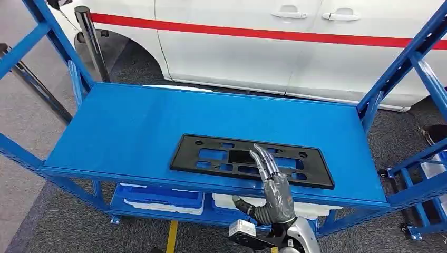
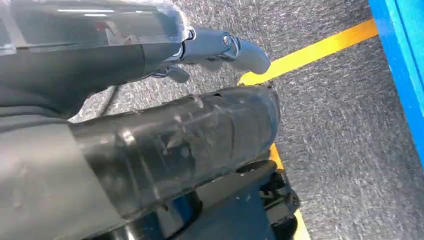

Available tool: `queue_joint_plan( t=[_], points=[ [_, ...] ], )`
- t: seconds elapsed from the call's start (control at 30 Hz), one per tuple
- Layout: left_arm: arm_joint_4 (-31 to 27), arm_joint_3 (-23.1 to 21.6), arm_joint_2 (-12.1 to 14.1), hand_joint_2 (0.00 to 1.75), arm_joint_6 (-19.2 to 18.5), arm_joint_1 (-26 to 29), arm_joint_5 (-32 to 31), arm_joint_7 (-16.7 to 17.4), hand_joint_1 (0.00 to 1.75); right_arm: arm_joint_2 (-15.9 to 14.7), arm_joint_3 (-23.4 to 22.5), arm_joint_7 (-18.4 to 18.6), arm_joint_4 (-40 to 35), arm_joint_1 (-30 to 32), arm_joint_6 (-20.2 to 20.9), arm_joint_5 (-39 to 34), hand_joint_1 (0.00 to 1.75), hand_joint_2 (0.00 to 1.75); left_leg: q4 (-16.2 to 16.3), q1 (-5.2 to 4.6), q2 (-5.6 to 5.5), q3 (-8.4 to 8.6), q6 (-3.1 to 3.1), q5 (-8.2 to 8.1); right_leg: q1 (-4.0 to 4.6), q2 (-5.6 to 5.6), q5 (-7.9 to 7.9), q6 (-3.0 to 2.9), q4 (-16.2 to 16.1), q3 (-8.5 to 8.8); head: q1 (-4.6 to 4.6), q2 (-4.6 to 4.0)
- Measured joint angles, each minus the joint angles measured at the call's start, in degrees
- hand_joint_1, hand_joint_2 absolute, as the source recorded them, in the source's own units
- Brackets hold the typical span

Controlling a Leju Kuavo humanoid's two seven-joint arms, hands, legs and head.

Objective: Take the parts from the cabinet and place them on the table.

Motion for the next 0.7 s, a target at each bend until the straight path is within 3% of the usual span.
queue_joint_plan(
  t=[0.03, 0.1, 0.13, 0.17, 0.27, 0.3, 0.33, 0.37, 0.43, 0.47, 0.5, 0.57, 0.6, 0.63, 0.67, 0.7],
  points=[
    [0.00, 0.00, 0.00, 0.00, 0.13, 0.00, -0.04, 0.07, 0.00, -0.41, -0.33, 0.06, -0.02, -0.01, -0.04, 0.22, 0.00, 1.75, 0.04, 0.00, -0.04, 0.08, -0.01, -0.08, -0.01, 0.00, 2.48, -0.12, -3.10, 1.28, 0.00, 0.00],
    [0.00, -0.02, -0.04, 0.00, 0.20, -0.01, -0.07, 0.09, 0.00, -0.80, -0.52, 0.17, -0.17, -0.07, -0.20, 0.39, 0.00, 1.75, 0.06, 0.00, -0.13, 0.42, -0.15, -0.28, 0.03, 0.00, 7.60, -0.65, -12.86, 6.02, 0.00, 0.00],
    [0.00, -0.02, -0.07, 0.00, 0.26, -0.01, -0.07, 0.09, 0.00, -1.05, -0.63, 0.55, -0.33, -0.11, -0.42, 0.81, 0.00, 1.75, 0.03, -0.01, -0.15, 0.46, -0.30, -0.37, 0.15, -0.03, 8.15, -1.05, -17.19, 7.87, 0.02, 0.00],
    [0.00, -0.02, -0.07, 0.00, 0.26, -0.10, -0.07, 0.09, 0.00, -1.42, -0.91, 0.91, -0.50, -0.14, -0.72, 1.35, 0.00, 1.75, 0.32, -0.40, -0.22, 0.22, -0.65, -0.54, 0.57, -0.01, 7.88, -1.18, -18.12, 8.22, -0.02, 0.00],
    [0.00, -0.02, -0.07, 0.00, 0.26, -0.07, -0.11, 0.17, 0.00, -2.51, -2.09, 1.75, -0.98, -0.10, -0.92, 2.12, 0.00, 1.75, -0.18, -0.20, -0.23, 0.42, -1.61, -0.35, 0.72, 0.12, 7.94, -1.65, -17.98, 8.06, -0.02, 0.00],
    [0.00, -0.02, -0.04, 0.00, 0.26, -0.07, -0.11, 0.17, 0.00, -2.84, -2.47, 1.90, -1.18, -0.11, -0.92, 2.18, 0.00, 1.75, 0.06, -0.39, -0.18, 0.36, -2.00, -0.70, -0.01, 0.09, 8.34, -2.22, -18.66, 8.54, -0.04, 0.00],
    [0.00, -0.02, -0.04, 0.00, 0.26, -0.07, -0.11, 0.20, 0.00, -3.08, -2.89, 1.97, -1.31, -0.17, -0.92, 2.18, 0.00, 1.75, 1.15, -0.19, -0.16, 0.06, -2.21, -1.64, 0.09, 0.01, 8.46, -2.40, -18.94, 8.72, -0.02, 0.00],
    [0.00, -0.02, -0.04, 0.00, 0.26, -0.05, -0.11, 0.20, 0.00, -3.23, -3.30, 2.01, -1.49, -0.27, -0.94, 2.21, 0.00, 1.75, 4.11, -0.17, -0.16, -1.22, -2.37, -3.69, 0.09, -0.08, 8.49, -2.90, -18.94, 8.70, -0.13, 0.00],
    [0.00, -0.02, -0.04, 0.00, 0.26, -0.03, -0.11, 0.20, 0.00, -3.56, -3.58, 2.10, -1.53, -0.21, -0.94, 2.21, 0.00, 1.75, 12.97, -0.09, -0.15, -5.29, -2.65, -8.09, 0.28, -0.15, 8.45, -2.97, -18.91, 8.63, -0.11, 0.00],
    [0.00, -0.02, -0.04, 0.00, 0.26, 0.04, -0.11, 0.20, 0.00, -3.74, -3.71, 2.12, -1.51, -0.15, -0.94, 2.21, 0.00, 1.75, 17.06, -0.09, -0.15, -7.22, -2.76, -9.23, 0.36, -0.18, 8.43, -3.01, -18.85, 8.59, -0.11, 0.00],
    [0.00, -0.02, -0.04, 0.00, 0.26, 0.11, -0.11, 0.22, 0.00, -3.87, -3.82, 2.12, -1.51, -0.13, -0.94, 2.23, 0.00, 1.75, 17.78, -0.09, -0.15, -7.58, -2.75, -8.67, 0.42, -0.17, 8.40, -3.03, -18.76, 8.61, -0.11, 0.00],
    [0.00, -0.02, -0.04, 0.00, 0.26, 0.11, -0.11, 0.22, 0.00, -3.95, -3.98, 2.14, -1.53, -0.13, -0.96, 2.57, 0.00, 1.75, 12.13, -0.10, -0.15, -4.95, -2.50, -4.62, 0.45, -0.06, 8.26, -3.04, -18.54, 8.68, -0.11, 0.00],
    [0.00, -0.02, -0.02, 0.00, 0.26, 0.04, -0.11, 0.22, 0.00, -3.98, -4.06, 2.14, -1.53, -0.14, -1.03, 3.08, 0.00, 1.75, 6.11, -0.11, -0.15, -2.05, -2.19, -1.58, 0.48, 0.02, 8.12, -2.95, -18.31, 8.75, -0.11, 0.00],
    [0.00, -0.04, -0.02, 0.00, 0.26, -0.02, -0.11, 0.22, 0.00, -4.08, -4.19, 2.14, -1.57, -0.14, -1.07, 3.51, 0.00, 1.75, 1.52, -0.20, -0.15, -0.05, -1.77, -0.32, 0.47, 0.03, 7.97, -2.75, -18.07, 8.68, -0.09, 0.00],
    [0.00, -0.04, 0.02, 0.00, 0.26, -0.11, -0.13, 0.22, 0.00, -4.22, -4.35, 2.21, -1.57, -0.18, -1.05, 3.89, 0.00, 1.75, 0.42, -0.57, -0.19, 0.54, -1.62, -1.04, 0.95, 0.04, 7.78, -2.43, -17.70, 8.39, -0.09, 0.00],
    [0.00, -0.06, 0.02, 0.00, 0.26, -0.20, -0.15, 0.26, 0.00, -4.54, -4.59, 2.38, -1.57, -0.18, -0.98, 4.46, 0.00, 1.75, 0.56, -0.52, -0.21, 0.37, -1.41, -0.82, 0.77, 0.07, 7.91, -2.13, -17.72, 8.23, -0.09, 0.00]
  ],
)
